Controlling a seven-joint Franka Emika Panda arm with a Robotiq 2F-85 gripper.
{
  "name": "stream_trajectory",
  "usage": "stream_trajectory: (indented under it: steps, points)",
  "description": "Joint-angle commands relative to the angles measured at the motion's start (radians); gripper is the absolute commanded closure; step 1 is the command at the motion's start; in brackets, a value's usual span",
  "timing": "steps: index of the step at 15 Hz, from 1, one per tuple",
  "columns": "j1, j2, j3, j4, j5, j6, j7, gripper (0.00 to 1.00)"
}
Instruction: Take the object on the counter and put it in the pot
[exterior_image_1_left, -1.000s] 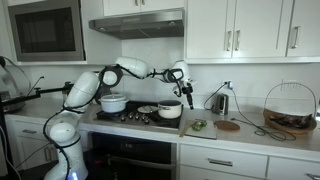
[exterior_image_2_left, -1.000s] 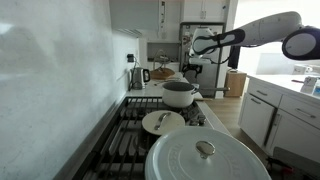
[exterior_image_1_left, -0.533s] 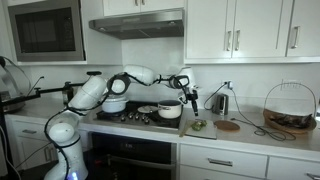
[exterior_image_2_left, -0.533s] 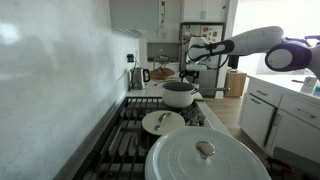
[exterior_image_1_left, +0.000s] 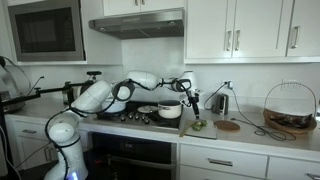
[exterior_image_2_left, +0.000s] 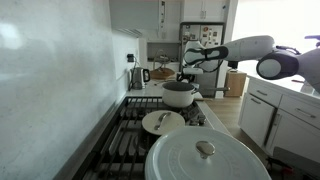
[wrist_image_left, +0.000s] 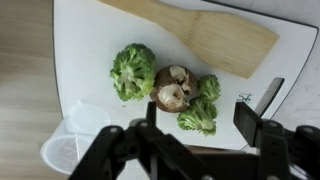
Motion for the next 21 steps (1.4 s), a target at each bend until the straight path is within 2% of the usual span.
stream_trajectory:
  steps: [1,2,3,4,6,7,11,14,15,16,17,18,19,21]
  points:
    - [-0.006,0.052,0.018,0.100,0.009,-0.057,-0.025,0.17]
    - [-0.007,0.060,0.021,0.113,0.008,-0.063,-0.024,0.15]
    - [-0.009,0.067,0.023,0.124,0.008,-0.068,-0.024,0.26]
    - [-0.010,0.073,0.024,0.133,0.008,-0.072,-0.024,0.22]
    - [-0.013,0.084,0.024,0.150,0.007,-0.081,-0.022,0.30]
    - [-0.015,0.089,0.024,0.157,0.008,-0.086,-0.022,0.26]
    - [-0.023,0.106,0.022,0.180,0.007,-0.105,-0.019,0.25]
    - [-0.027,0.119,0.021,0.190,0.005,-0.114,-0.017,0.29]
    - [-0.027,0.124,0.022,0.194,0.005,-0.118,-0.016,0.37]
    - [-0.028,0.129,0.022,0.200,0.005,-0.121,-0.017,0.35]
    - [-0.029,0.133,0.022,0.204,0.004,-0.124,-0.018,0.40]
    - [-0.029,0.137,0.022,0.209,0.004,-0.126,-0.018,0.38]
    - [-0.030,0.140,0.022,0.213,0.004,-0.129,-0.018,0.47]
    - [-0.030,0.145,0.021,0.222,0.004,-0.134,-0.016,0.43]
